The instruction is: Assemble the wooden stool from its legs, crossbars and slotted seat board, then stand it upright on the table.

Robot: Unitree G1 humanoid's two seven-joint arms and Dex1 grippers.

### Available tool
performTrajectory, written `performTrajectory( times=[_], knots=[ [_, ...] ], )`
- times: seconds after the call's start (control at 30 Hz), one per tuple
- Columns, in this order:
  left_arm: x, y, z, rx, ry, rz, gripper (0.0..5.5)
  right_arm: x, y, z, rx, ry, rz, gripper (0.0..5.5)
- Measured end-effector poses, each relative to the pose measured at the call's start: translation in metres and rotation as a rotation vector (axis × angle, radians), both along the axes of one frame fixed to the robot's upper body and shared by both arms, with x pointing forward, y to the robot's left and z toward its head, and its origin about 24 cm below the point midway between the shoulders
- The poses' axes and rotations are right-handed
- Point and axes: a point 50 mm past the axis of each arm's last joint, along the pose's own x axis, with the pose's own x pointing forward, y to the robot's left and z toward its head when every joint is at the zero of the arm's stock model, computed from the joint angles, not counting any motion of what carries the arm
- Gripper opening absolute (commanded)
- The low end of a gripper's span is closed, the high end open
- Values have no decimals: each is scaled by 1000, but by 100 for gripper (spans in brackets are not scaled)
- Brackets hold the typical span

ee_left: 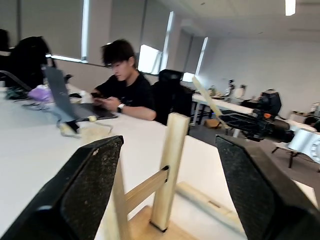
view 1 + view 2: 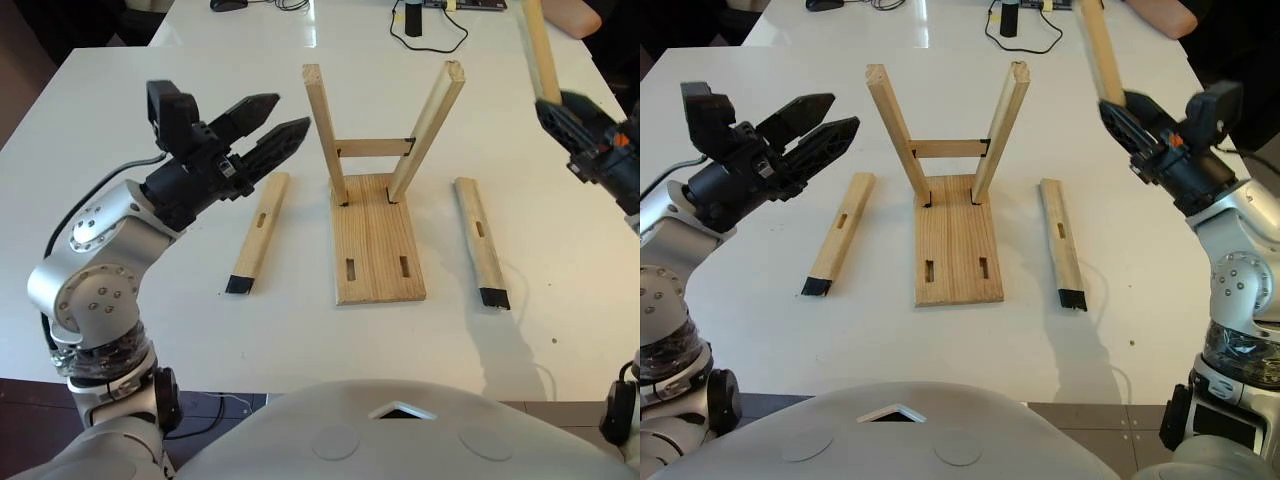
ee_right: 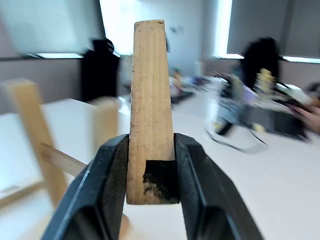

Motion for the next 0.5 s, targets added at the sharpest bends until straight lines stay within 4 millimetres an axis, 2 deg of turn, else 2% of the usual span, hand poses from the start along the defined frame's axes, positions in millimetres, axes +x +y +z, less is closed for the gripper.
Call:
performTrajectory(
  times=[0.1, 0.2, 0.3, 0.5],
  knots=[
    [-1, -18, 13, -54, -15, -166, 358, -14, 33, 27, 52, -39, 314, 131],
    [-6, -30, 20, -101, -29, -322, 358, -17, 49, 29, 75, 2, 485, 131],
    [-15, -37, 17, -124, -23, -474, 358, -17, 59, 29, 65, 42, 602, 131],
    [-13, -41, 14, -131, -15, -514, 358, -21, 65, 26, 33, 106, 762, 131]
  ],
)
